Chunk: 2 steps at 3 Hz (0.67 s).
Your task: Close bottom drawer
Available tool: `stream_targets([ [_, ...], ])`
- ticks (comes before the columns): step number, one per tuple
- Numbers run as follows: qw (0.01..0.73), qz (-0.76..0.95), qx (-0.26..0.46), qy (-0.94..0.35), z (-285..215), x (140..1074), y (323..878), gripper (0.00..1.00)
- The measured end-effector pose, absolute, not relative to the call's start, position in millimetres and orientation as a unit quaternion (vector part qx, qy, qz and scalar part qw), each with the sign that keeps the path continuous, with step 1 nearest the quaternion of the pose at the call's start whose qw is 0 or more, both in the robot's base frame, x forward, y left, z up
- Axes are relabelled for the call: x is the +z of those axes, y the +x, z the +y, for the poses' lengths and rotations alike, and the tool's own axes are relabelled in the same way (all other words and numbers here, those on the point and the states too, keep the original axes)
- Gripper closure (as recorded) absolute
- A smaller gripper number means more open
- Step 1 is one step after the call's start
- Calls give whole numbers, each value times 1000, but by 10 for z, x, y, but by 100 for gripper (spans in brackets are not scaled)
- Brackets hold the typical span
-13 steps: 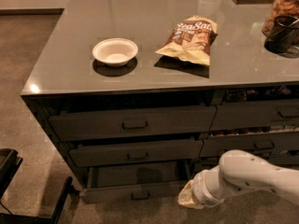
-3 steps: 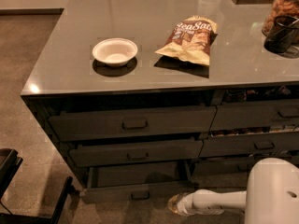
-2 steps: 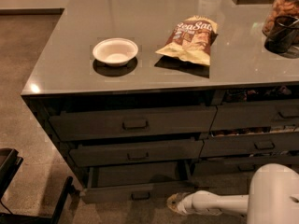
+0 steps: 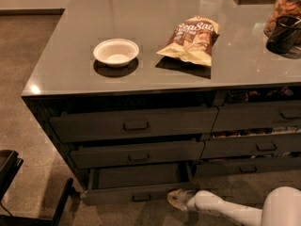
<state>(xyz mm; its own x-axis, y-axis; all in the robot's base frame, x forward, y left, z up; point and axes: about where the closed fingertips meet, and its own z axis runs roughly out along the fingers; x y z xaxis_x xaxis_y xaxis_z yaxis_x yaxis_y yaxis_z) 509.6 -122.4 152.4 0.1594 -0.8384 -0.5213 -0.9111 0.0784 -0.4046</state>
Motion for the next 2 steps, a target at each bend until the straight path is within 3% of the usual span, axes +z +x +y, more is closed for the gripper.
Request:
stream_targets([
  [2,400,638,20,-658,-1291,1547,5423,100],
])
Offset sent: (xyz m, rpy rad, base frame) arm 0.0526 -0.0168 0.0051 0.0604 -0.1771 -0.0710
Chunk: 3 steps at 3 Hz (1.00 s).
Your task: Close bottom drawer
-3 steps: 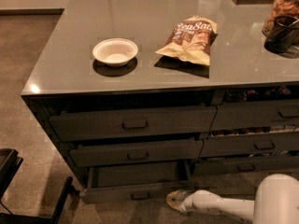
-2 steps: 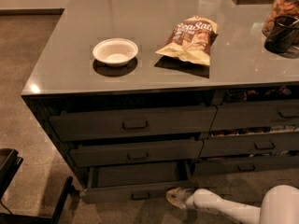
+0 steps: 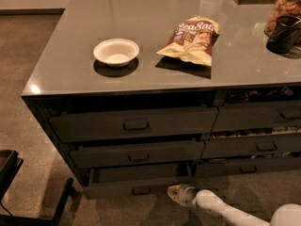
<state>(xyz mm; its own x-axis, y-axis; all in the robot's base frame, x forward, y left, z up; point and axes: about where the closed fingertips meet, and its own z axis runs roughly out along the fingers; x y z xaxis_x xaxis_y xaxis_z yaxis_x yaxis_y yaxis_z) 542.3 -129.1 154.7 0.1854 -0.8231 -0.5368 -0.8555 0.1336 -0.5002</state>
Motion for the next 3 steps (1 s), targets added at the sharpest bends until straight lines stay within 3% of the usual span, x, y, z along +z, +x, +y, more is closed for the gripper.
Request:
stream_targets([
  [3,423,630,-10,-651,-1258,1614,5925,100],
])
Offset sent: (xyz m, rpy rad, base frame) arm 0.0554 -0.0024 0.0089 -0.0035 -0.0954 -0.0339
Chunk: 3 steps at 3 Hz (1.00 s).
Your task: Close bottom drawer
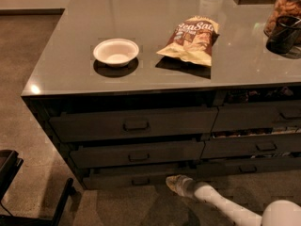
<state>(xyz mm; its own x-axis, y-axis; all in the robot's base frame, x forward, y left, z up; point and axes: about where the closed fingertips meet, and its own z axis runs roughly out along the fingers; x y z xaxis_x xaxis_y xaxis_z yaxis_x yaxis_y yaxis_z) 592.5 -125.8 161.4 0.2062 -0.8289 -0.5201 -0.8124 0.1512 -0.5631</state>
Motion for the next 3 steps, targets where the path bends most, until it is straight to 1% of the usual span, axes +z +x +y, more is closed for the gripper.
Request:
stream_targets([
  [1,418,628,-9,-657,-1175,1596,6196,100],
  [2,418,628,-9,-657,-1175,1596,6196,100],
  [3,400,635,0,-661,-1189,1609,6079,100],
])
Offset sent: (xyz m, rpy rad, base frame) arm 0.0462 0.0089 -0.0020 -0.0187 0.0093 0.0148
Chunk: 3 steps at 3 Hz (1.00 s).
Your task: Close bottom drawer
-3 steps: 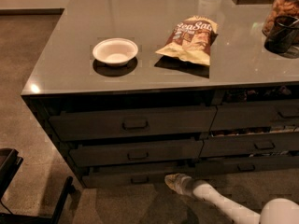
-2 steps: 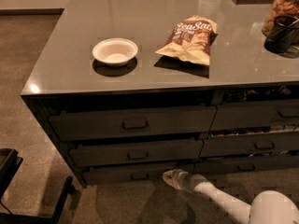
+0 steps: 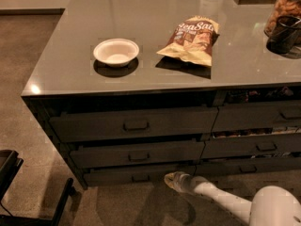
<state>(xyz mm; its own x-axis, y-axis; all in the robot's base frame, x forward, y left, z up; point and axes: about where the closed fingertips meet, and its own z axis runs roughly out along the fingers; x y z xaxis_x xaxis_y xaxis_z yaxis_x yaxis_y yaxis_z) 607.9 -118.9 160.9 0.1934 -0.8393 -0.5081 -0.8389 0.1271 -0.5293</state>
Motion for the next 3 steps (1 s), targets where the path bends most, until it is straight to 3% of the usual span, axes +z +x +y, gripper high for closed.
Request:
stream_targets([
  [2,344,696,3,-631,-1511,1836,5570,100],
  [3,332,699,16,-634,-1452,1773,5240,81],
])
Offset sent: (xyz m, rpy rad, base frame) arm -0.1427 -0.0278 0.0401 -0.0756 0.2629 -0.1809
